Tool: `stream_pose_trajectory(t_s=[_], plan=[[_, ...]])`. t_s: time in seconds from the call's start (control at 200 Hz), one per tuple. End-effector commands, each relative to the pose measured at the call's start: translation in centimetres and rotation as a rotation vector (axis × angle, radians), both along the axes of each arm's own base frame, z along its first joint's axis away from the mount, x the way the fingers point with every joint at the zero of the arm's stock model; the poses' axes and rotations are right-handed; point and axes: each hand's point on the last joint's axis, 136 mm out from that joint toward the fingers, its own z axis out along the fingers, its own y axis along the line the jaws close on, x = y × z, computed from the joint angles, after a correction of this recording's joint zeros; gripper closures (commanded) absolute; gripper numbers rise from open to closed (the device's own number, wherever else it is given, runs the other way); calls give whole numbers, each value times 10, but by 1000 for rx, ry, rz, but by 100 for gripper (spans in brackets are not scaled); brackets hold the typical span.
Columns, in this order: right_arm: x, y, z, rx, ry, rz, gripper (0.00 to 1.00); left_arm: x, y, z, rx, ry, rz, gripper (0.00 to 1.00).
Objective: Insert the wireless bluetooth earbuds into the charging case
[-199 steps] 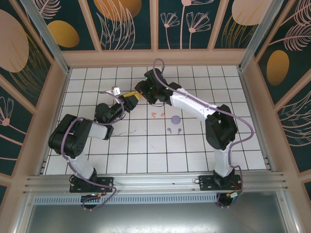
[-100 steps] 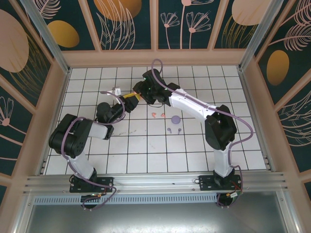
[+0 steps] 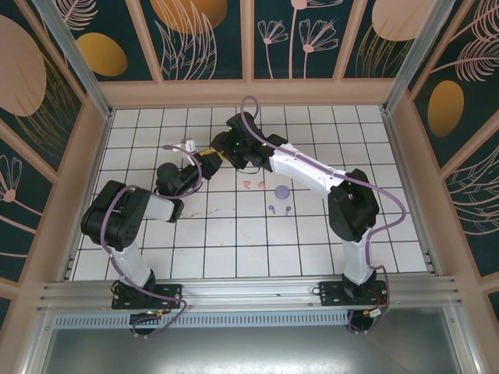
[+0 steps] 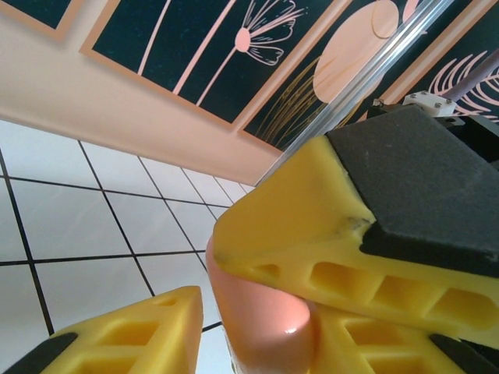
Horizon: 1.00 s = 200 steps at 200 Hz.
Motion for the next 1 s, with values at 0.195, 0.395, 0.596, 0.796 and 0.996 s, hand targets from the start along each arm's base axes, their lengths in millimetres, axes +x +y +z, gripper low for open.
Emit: stream_pose_trajectory(t_s=[0.195,0.395,0.596,0.796,0.996], plan=[[0,14,15,55,-11,14,67,2,-4,6,-40,-33,-13,78],[-1,18,18,80,-10,21,67,2,-4,5,-53,-31,-16,93],[9,13,42,142,-61,-10,43,0,-5,7,-62,-26,-25,100],[25,-28,81,168,-183,-91,30,-5,-8,11,-41,-17,-57,100],[18,-77,80,109,-249,-82,30,-8,-21,20,-12,-28,-137,100]])
